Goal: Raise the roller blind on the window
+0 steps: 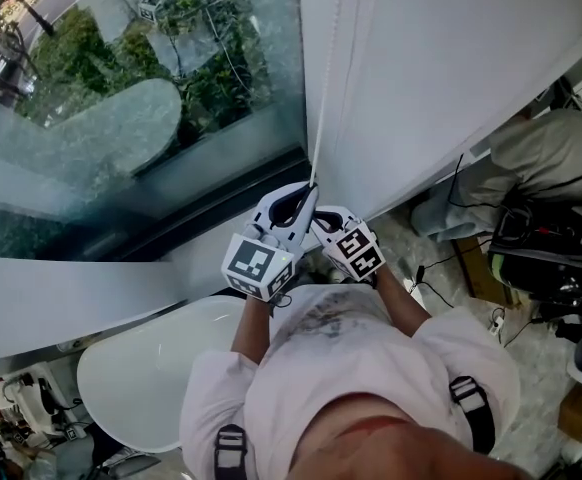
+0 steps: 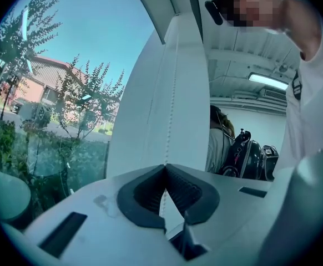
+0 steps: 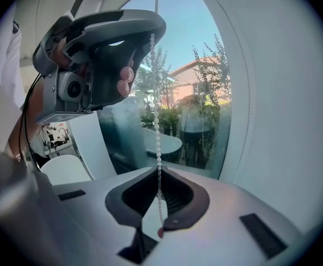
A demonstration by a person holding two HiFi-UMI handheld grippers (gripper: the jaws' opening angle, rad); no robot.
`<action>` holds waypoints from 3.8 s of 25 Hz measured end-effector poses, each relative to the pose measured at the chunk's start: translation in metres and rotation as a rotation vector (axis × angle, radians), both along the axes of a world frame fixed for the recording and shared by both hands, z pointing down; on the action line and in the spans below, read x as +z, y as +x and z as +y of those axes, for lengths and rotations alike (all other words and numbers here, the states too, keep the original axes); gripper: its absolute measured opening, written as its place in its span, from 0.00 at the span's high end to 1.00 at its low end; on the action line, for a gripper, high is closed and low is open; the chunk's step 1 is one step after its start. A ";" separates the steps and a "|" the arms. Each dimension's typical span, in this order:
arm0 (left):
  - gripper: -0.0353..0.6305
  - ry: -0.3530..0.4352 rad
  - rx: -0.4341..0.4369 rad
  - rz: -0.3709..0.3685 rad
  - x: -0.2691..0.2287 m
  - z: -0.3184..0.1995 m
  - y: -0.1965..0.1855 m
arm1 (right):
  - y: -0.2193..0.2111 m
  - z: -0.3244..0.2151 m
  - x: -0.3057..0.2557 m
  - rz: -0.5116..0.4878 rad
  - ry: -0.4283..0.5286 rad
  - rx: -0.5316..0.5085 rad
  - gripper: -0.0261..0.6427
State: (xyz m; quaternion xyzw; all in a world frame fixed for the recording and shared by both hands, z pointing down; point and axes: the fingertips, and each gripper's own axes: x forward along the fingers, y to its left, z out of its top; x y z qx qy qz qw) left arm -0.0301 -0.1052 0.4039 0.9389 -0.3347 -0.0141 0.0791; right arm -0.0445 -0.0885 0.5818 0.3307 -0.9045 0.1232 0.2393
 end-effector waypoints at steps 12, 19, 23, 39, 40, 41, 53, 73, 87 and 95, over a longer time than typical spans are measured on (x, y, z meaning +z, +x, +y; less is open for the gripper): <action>0.94 -0.001 -0.002 0.020 0.001 -0.004 0.003 | 0.006 0.010 -0.005 -0.065 -0.011 -0.015 0.86; 0.94 0.000 -0.007 0.025 0.000 -0.005 -0.001 | 0.002 0.017 -0.031 -0.082 0.045 -0.033 0.79; 0.94 0.005 -0.009 0.025 0.000 -0.005 -0.002 | 0.010 0.016 -0.065 -0.117 0.096 0.001 0.76; 0.94 0.023 -0.034 -0.007 0.002 -0.008 0.000 | 0.025 -0.011 -0.265 -0.272 0.423 0.044 0.76; 0.94 0.025 -0.034 -0.009 0.002 -0.008 0.001 | 0.024 -0.013 -0.274 -0.282 0.438 0.040 0.76; 0.94 0.026 -0.034 -0.010 0.003 -0.008 0.002 | 0.022 -0.015 -0.283 -0.290 0.451 0.037 0.76; 0.94 0.027 -0.031 0.012 0.003 -0.011 0.005 | 0.005 -0.035 -0.317 -0.326 0.487 0.045 0.87; 0.94 -0.090 -0.045 -0.013 0.076 -0.039 0.014 | 0.011 -0.057 -0.245 -0.303 0.423 0.061 0.87; 0.94 -0.180 -0.035 -0.054 0.124 -0.044 0.019 | 0.014 -0.063 -0.199 -0.217 0.372 0.077 0.87; 0.94 -0.157 -0.033 -0.030 0.118 -0.037 0.019 | 0.017 -0.056 -0.206 -0.210 0.447 0.073 0.87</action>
